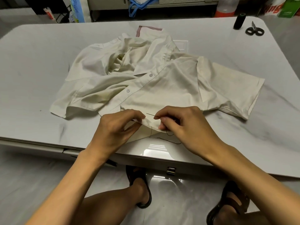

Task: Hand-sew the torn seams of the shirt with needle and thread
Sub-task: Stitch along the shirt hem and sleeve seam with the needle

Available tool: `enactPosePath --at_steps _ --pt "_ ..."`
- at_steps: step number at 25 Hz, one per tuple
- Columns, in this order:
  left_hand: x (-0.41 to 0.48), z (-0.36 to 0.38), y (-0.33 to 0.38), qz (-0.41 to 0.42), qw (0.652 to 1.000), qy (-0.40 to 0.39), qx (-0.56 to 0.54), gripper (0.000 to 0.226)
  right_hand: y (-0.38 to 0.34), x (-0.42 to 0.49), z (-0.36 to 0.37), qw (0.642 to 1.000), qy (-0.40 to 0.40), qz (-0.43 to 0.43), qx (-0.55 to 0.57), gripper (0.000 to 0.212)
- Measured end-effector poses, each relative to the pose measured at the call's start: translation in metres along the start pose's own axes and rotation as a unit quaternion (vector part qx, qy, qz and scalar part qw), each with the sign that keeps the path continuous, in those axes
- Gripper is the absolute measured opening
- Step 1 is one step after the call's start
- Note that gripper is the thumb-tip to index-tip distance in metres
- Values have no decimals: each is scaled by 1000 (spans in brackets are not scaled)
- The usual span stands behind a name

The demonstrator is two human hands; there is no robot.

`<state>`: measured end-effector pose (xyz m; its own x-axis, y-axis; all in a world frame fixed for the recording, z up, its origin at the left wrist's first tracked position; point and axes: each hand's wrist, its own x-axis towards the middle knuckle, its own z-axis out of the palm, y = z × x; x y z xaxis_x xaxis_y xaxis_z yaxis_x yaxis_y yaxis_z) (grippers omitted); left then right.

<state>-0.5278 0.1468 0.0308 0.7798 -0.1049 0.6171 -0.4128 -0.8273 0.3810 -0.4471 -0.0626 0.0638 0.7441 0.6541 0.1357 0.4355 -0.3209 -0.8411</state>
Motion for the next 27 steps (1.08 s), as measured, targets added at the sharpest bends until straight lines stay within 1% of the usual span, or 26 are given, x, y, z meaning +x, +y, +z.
enactPosePath --at_steps 4,8,13,17,19,20,23,27 --pt "0 -1 -1 2 1000 -7 26 5 3 -1 1 1000 -5 -5 -11 19" --pt "2 1 0 -11 998 -17 53 13 3 -1 1 1000 1 2 -1 19" --pt "3 4 4 -2 997 -2 83 17 3 -1 0 1000 5 3 5 19" --pt "0 4 1 10 998 11 63 15 3 -1 0 1000 7 1 5 19" --pt "-2 1 -1 9 999 20 40 23 4 -1 0 1000 6 -2 -1 20" --pt "-3 0 -2 7 999 23 33 24 4 -1 0 1000 4 -6 -6 20" --pt "-2 -3 0 -4 1000 23 20 10 6 -1 0 999 -4 -26 -32 23" --pt "0 -6 2 -2 1000 8 7 5 8 0 0 996 -15 -51 -64 25"
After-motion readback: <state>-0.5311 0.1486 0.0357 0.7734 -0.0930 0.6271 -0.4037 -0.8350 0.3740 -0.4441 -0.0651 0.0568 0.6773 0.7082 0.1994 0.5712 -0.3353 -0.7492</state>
